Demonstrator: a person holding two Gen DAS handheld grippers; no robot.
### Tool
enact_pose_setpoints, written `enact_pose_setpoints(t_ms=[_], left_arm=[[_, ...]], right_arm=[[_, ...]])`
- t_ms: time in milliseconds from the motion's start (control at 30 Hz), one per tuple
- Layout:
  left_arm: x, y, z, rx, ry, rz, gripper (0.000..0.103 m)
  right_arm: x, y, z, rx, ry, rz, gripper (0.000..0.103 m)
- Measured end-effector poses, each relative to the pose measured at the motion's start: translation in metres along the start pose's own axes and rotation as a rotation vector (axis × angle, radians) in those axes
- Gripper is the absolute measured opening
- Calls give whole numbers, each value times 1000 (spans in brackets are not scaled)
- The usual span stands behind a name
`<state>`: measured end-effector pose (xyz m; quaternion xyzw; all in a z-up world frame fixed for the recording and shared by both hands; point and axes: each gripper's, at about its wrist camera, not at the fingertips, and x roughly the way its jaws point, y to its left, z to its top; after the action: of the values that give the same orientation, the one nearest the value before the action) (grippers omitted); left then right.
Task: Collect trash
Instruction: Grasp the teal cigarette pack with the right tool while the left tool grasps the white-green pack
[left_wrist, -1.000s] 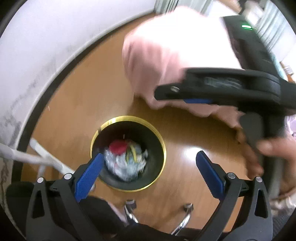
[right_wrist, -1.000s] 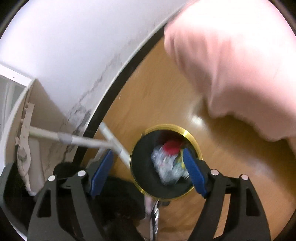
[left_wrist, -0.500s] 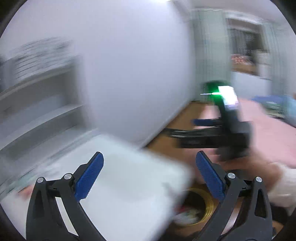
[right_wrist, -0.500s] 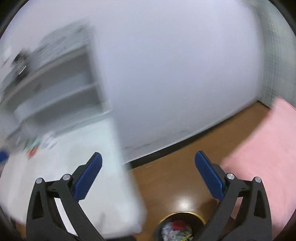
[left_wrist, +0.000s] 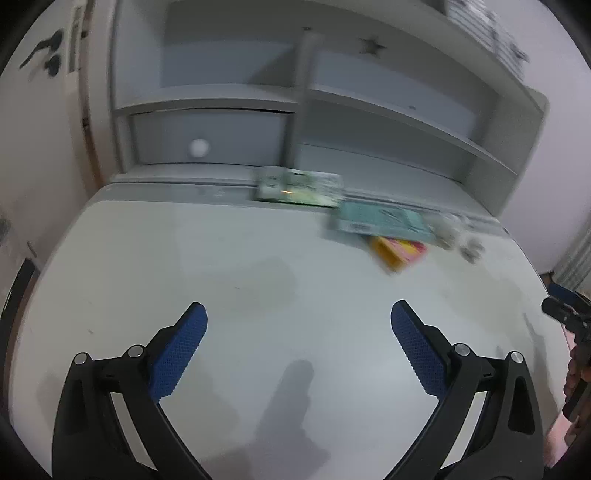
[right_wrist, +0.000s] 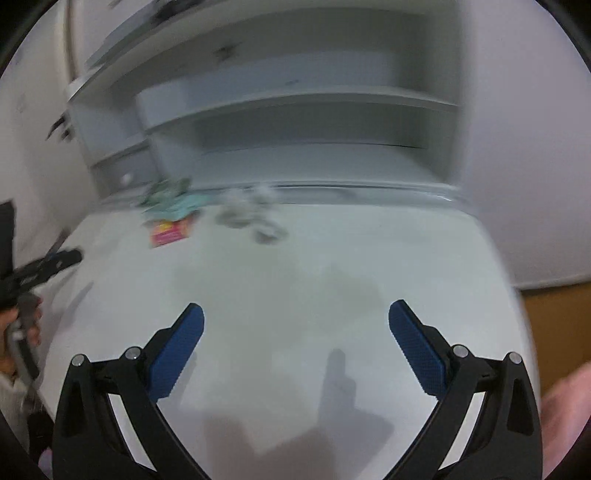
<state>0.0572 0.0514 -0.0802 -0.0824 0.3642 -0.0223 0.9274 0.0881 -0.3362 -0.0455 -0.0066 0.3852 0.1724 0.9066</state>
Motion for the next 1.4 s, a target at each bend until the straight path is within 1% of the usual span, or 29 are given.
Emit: enact_pose_setpoints(t_ms=[67, 133, 200, 267, 300, 367, 433, 500, 533, 567, 600, 633, 667, 733, 767, 800, 833, 867, 933, 1000, 1100, 1167, 1233, 1300, 1333, 1400], left_arm=[[7, 6, 6, -7, 10, -9, 97], [15, 7, 13, 0, 27, -12, 97], [25, 18, 19, 5, 69, -30, 97], [26, 23, 17, 21, 117, -45, 97], [26, 28, 18, 36, 132, -45, 97], [25, 39, 21, 65, 150, -21, 97], [24, 52, 28, 76, 166, -10, 97], [25, 63, 39, 76, 178, -15, 97], [30, 67, 44, 87, 191, -17, 97], [36, 70, 50, 107, 208, -12, 97], [41, 71, 54, 125, 215, -2, 97], [48, 71, 59, 142, 218, 9, 97], [55, 70, 64, 152, 224, 8, 97], [68, 65, 72, 161, 233, -17, 97], [73, 61, 75, 168, 234, -26, 97], [81, 54, 80, 182, 234, -37, 97], [86, 49, 83, 191, 231, -44, 97], [91, 43, 86, 198, 228, -51, 97], [104, 32, 93, 196, 230, -69, 97], [115, 22, 99, 170, 229, -86, 97], [129, 11, 104, 126, 231, -102, 97], [138, 1, 107, 122, 238, -106, 97], [145, -6, 109, 130, 248, -91, 97], [149, -8, 113, 118, 250, -76, 97], [149, -8, 113, 107, 253, -81, 97], [149, -7, 112, 108, 258, -74, 97]], right_arm=[[19, 24, 21, -76, 32, 71, 97], [41, 52, 46, -162, 60, 122, 97], [61, 75, 67, -225, 79, 159, 97], [89, 100, 89, -270, 124, 205, 97], [100, 109, 97, -290, 144, 218, 97], [124, 129, 111, -365, 185, 230, 97], [144, 143, 118, -447, 223, 226, 97], [160, 150, 121, -489, 271, 230, 97], [170, 153, 122, -516, 296, 215, 97], [178, 154, 123, -531, 306, 202, 95], [185, 153, 126, -539, 316, 192, 90], [190, 151, 128, -532, 324, 190, 80], [194, 149, 129, -503, 339, 213, 74], [195, 146, 131, -463, 358, 247, 62], [193, 145, 131, -457, 358, 257, 40], [190, 144, 131, -452, 355, 273, 31], [187, 142, 131, -443, 355, 275, 23], [182, 140, 130, -431, 358, 279, 20], [176, 136, 125, -419, 355, 282, 20], [165, 126, 121, -395, 336, 278, 20], [138, 108, 117, -338, 275, 286, 20], [129, 99, 115, -318, 248, 281, 20], [125, 95, 112, -318, 237, 272, 20], [124, 95, 111, -310, 233, 294, 20], [125, 97, 113, -308, 230, 304, 20], [130, 103, 114, -327, 231, 318, 21]])
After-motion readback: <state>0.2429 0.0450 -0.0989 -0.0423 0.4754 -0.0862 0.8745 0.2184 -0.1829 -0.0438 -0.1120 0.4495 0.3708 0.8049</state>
